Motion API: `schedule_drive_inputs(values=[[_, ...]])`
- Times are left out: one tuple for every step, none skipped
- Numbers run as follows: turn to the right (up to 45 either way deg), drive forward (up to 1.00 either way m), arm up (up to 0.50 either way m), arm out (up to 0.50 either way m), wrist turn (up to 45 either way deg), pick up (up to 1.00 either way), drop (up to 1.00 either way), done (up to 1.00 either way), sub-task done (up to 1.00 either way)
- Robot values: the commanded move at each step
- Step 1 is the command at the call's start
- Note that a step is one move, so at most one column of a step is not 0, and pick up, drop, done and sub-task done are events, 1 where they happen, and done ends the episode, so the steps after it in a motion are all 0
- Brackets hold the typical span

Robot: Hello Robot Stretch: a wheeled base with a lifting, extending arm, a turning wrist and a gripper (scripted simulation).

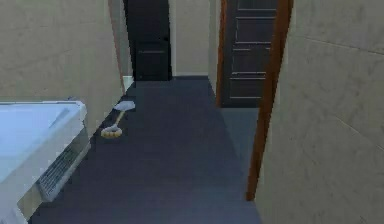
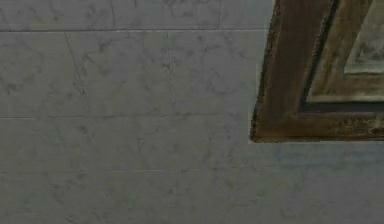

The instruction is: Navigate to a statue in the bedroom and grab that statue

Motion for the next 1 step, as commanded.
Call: schedule_drive_inputs(values=[[0.0,1.0,0.0,0.0,0.0,0.0,0.0,0.0,0.0]])
